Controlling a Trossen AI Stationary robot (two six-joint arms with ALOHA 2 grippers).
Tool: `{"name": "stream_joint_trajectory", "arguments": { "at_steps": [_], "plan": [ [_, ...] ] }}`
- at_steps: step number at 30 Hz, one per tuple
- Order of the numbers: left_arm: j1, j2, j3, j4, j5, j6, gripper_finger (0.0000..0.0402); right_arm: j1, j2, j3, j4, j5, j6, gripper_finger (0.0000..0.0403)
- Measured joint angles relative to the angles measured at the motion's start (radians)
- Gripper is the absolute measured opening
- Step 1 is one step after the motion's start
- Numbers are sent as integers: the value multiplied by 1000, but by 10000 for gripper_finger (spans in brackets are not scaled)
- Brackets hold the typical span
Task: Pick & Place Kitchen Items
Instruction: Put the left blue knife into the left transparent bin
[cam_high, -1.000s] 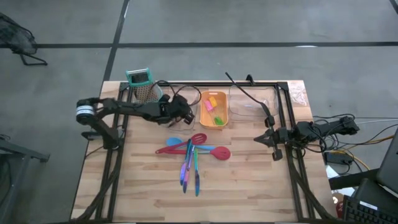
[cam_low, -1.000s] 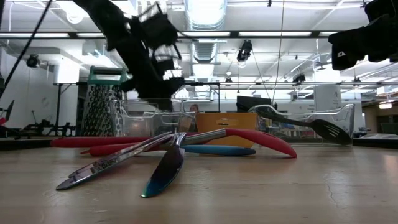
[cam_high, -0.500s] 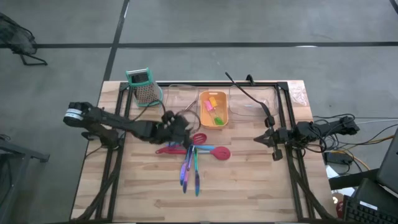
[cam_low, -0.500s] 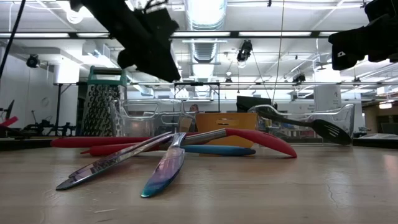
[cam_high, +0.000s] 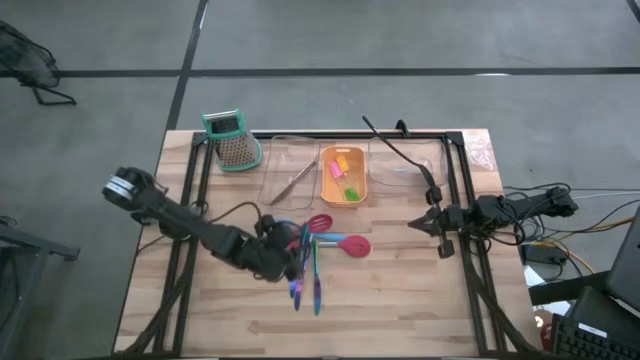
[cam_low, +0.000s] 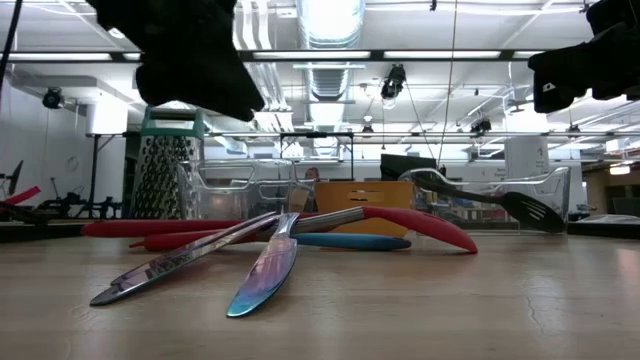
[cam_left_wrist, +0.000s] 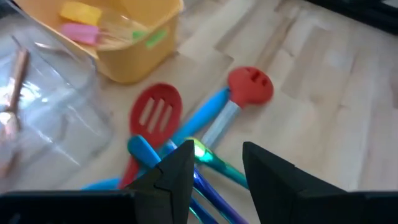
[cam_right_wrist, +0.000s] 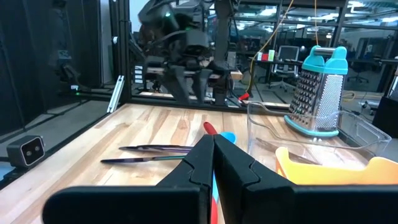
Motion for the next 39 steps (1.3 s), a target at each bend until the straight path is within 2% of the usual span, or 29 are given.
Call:
{"name": "stream_joint_trajectory", "arguments": {
  "at_steps": [4, 15, 26, 39],
  "plan": [
    [-34, 30, -1, -1, 0, -57, 142, 0, 0, 0, 0, 0, 0, 8],
    [-43, 119, -1, -5, 36, -205, 142, 0, 0, 0, 0, 0, 0, 8],
    [-45, 192, -1, -7, 97, -270, 142, 0, 0, 0, 0, 0, 0, 8],
    [-45, 207, -1, -17, 98, -309, 142, 0, 0, 0, 0, 0, -1, 8]
  ]
}}
